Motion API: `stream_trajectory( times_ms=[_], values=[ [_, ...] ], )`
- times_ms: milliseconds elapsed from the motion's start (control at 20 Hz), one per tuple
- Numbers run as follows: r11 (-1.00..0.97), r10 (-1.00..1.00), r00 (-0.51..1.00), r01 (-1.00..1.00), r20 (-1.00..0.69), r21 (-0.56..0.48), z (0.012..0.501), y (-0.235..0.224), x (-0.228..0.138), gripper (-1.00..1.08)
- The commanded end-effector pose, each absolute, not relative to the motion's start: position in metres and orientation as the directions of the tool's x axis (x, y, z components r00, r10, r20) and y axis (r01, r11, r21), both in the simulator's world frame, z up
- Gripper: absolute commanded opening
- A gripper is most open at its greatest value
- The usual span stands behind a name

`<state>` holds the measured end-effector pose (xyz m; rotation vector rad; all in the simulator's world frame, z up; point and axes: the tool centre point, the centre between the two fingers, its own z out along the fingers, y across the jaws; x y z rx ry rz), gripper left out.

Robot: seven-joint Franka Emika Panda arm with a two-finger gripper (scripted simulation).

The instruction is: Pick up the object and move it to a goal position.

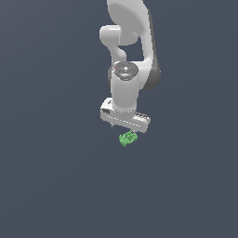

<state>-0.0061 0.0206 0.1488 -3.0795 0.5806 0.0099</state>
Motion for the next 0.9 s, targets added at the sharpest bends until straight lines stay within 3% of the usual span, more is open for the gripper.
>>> stream_trajectory(
  times_ms=[0, 850],
  values=[
    [-0.906, -0.422, 0.906, -0.422, -0.008, -0.006, 0.145, 0.024, -0.007, 1.0],
    [-0.66, -0.751, 0.66, -0.751, -0.004, -0.001, 0.119, 0.043, -0.014, 1.0]
  ],
)
